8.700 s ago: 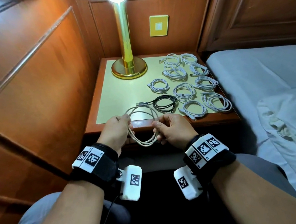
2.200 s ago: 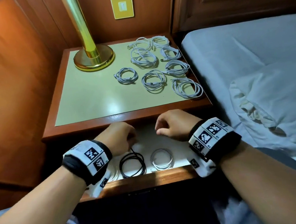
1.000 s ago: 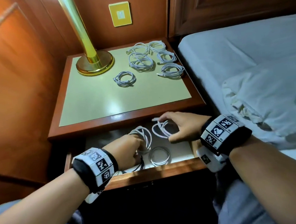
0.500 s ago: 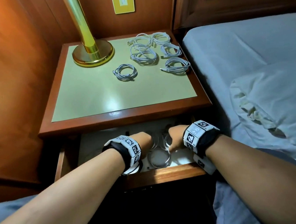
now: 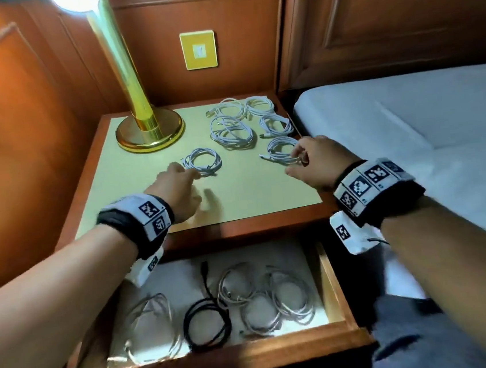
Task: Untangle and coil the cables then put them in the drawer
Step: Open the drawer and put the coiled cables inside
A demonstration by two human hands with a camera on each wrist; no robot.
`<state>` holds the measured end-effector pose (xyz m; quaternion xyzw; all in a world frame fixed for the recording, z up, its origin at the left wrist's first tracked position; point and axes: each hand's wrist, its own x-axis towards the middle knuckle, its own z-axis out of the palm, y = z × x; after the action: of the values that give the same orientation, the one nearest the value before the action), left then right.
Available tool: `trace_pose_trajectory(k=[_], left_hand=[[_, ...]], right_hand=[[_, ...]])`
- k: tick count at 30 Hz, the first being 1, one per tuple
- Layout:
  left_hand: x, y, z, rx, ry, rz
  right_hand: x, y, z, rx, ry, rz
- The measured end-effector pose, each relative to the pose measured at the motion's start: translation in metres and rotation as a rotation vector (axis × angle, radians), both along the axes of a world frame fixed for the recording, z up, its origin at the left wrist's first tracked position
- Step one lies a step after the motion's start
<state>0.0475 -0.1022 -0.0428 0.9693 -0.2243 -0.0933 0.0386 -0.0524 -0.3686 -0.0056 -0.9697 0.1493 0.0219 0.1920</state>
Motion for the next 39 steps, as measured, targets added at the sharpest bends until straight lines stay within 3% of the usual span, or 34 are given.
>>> trace_pose_trajectory(k=[6, 11, 14, 19, 24, 27, 31, 34, 37, 39], left_hand=[[0.054, -0.026, -0.013, 0.148, -0.012, -0.051], [0.057, -0.028, -0.016, 0.111, -0.07, -0.025], [0.039, -0.017, -0.018, 0.115, -0.076, -0.056], [-0.023, 0.014, -0.009, 0.131, 0.074, -0.082], [-0.116, 0.042, -0.004, 0.127, 0.137, -0.328], [-0.153, 0.061, -0.014, 0.142, 0.291, -0.346], [-0.149, 0.085, -0.023, 0.247, 0.321, -0.238], [-0.132, 0.098, -0.023, 0.323, 0.29, -0.142], [-0.127, 0.111, -0.032, 0.451, 0.318, -0.146], [-0.128, 0.114, -0.04, 0.506, 0.391, -0.162]], right_hand=[[0.065, -0.016, -0.033, -0.227, 0.239, 0.081], [0.072, -0.011, -0.053, -0.221, 0.153, 0.184], [0.055, 0.001, -0.046, -0.194, 0.228, 0.255], [-0.011, 0.029, -0.028, -0.102, 0.34, 0.356], [-0.085, 0.055, -0.02, 0.064, 0.375, 0.464], [-0.115, 0.067, -0.029, 0.196, 0.468, 0.488], [-0.117, 0.091, -0.041, 0.035, 0.536, 0.593], [-0.098, 0.114, -0.051, -0.035, 0.454, 0.618], [-0.08, 0.142, -0.069, -0.074, 0.371, 0.638], [-0.076, 0.159, -0.082, -0.09, 0.418, 0.666]])
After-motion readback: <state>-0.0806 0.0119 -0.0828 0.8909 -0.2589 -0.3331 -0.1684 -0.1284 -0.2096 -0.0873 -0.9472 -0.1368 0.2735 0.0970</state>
